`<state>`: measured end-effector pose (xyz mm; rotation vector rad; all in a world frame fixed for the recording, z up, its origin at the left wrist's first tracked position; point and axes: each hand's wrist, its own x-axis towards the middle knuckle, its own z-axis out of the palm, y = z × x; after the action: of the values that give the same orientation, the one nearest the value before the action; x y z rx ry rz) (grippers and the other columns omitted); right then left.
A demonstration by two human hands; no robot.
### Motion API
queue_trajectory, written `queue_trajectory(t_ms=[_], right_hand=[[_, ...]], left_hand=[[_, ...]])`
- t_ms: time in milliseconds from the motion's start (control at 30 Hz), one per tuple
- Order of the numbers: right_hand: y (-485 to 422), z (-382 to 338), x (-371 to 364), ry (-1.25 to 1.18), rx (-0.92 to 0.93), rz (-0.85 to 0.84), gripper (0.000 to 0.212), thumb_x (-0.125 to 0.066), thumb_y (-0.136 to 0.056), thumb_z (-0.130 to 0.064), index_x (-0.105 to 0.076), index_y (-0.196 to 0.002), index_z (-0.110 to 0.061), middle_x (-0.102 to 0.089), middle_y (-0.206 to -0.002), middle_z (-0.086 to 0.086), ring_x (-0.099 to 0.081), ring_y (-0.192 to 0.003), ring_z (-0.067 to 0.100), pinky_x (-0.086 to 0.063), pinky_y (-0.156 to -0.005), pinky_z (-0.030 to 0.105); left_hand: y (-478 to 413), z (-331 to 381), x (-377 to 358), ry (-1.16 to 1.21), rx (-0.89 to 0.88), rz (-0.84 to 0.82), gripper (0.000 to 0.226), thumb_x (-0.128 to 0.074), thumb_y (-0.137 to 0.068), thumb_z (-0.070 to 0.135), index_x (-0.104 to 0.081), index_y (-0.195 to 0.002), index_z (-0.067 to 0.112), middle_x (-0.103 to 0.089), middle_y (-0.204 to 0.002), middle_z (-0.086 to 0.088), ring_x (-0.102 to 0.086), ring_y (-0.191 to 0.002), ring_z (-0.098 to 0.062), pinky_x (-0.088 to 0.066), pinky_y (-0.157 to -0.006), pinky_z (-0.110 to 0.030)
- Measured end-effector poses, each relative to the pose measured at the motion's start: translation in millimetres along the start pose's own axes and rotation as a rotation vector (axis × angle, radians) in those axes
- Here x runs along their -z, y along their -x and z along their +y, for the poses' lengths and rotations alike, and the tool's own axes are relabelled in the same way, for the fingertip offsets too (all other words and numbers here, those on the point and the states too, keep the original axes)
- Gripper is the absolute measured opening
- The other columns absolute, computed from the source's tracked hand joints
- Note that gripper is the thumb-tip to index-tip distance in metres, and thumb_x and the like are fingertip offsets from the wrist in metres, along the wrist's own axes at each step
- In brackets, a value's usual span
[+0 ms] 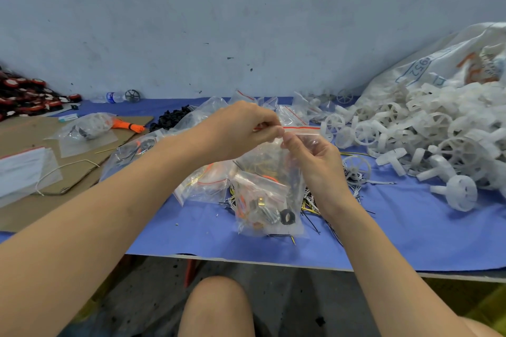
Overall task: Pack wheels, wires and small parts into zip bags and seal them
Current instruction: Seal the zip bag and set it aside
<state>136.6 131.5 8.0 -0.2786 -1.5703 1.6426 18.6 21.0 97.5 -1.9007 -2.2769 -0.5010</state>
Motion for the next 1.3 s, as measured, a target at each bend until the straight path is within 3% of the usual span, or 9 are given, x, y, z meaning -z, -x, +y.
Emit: queue_trajectory(t_ms=[300,533,667,900,1300], right_hand=[[-1.1,1.5,4.5,-0.036,-0.022,-0.003,0.007,-0.071,-0.090,-0.015,-0.075,-0.087,-0.012,-0.074,-0.074,-0.008,-0.061,-0.061,-0.001,-0.047,-0.058,0.012],[-0.2,-0.1,4.4,-0.043,-0.048,0.006,0.008,-0.072,-0.088,-0.019,-0.077,-0.086,-0.013,-0.074,-0.076,-0.005,-0.062,-0.064,0.004,-0.048,-0.059,0.014],[0.5,-1.2,4.9,-0.042,-0.061,-0.005,0.010,-0.073,-0.088,-0.023,-0.078,-0.085,-0.016,-0.074,-0.079,-0.002,-0.062,-0.067,0.008,-0.051,-0.060,0.017],[0.5,-2.8,3.2,-0.026,-0.050,0.038,0.013,-0.070,-0.091,-0.023,-0.075,-0.080,-0.019,-0.070,-0.073,-0.007,-0.060,-0.064,0.005,-0.048,-0.059,0.014],[0.3,-2.0,2.2,-0.014,-0.058,0.050,0.011,-0.072,-0.090,-0.027,-0.076,-0.083,-0.019,-0.071,-0.075,-0.008,-0.060,-0.062,0.002,-0.049,-0.060,0.014]], left_hand=[[2.2,-7.6,-3.8,0.134,0.024,0.036,0.021,-0.058,-0.098,0.029,-0.074,-0.094,0.016,-0.070,-0.081,0.006,-0.063,-0.079,-0.010,-0.050,-0.079,-0.034],[0.1,-5.6,-4.3,0.102,0.028,0.028,0.022,-0.059,-0.097,0.032,-0.074,-0.102,0.017,-0.072,-0.088,0.007,-0.063,-0.083,-0.009,-0.049,-0.078,-0.027],[-1.1,-4.2,-3.6,0.095,0.038,0.019,0.022,-0.059,-0.097,0.033,-0.074,-0.102,0.017,-0.071,-0.089,0.008,-0.061,-0.082,-0.006,-0.043,-0.072,-0.016],[1.1,0.0,-4.3,0.081,0.029,0.047,0.025,-0.054,-0.100,0.032,-0.072,-0.099,0.015,-0.071,-0.086,0.005,-0.065,-0.083,-0.013,-0.051,-0.080,-0.038],[2.6,1.8,-2.5,-0.013,0.019,0.034,0.027,-0.050,-0.101,0.034,-0.071,-0.102,0.018,-0.071,-0.089,0.004,-0.065,-0.087,-0.018,-0.052,-0.080,-0.040]])
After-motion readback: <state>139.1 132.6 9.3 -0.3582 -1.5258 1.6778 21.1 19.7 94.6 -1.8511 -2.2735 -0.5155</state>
